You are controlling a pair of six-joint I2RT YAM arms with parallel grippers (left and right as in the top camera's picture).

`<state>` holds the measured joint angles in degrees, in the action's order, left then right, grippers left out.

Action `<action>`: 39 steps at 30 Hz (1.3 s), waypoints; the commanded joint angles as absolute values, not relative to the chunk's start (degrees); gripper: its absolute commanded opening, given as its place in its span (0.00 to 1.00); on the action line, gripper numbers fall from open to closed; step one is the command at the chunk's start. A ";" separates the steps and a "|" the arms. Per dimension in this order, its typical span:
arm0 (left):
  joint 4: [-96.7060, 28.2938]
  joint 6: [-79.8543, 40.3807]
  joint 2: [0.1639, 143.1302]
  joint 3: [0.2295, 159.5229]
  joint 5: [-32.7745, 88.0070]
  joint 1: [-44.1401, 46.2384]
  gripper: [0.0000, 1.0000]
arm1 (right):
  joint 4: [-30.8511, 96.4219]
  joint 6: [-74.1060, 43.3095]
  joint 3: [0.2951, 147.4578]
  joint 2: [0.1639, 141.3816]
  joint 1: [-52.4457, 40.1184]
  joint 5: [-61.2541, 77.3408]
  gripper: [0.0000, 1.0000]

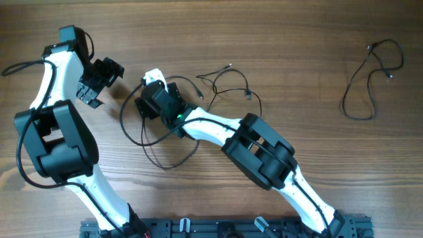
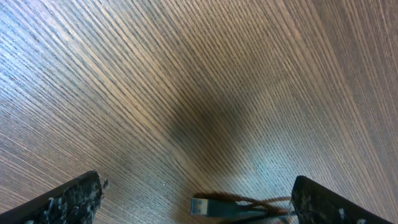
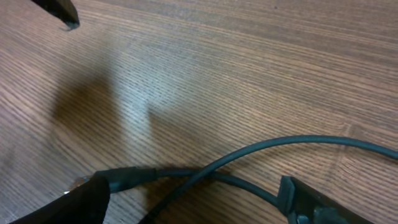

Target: Untangle cables

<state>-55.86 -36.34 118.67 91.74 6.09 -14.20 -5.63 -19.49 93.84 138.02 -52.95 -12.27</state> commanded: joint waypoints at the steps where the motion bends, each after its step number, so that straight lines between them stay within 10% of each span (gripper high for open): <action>1: -55.66 -37.12 118.85 91.15 6.61 -14.00 1.00 | -2.11 -19.51 94.00 141.25 -52.80 -12.67 0.84; 29: -55.51 -37.12 118.85 91.15 6.61 -14.00 1.00 | 33.21 -8.99 106.32 138.52 -52.49 0.34 0.82; 39: -55.51 -37.12 118.85 91.15 6.61 -13.98 1.00 | 28.42 -7.09 112.05 138.61 -52.49 -3.27 0.84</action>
<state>-55.61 -36.36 118.67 91.74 6.13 -14.20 30.61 -9.52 110.74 136.81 -52.34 -1.37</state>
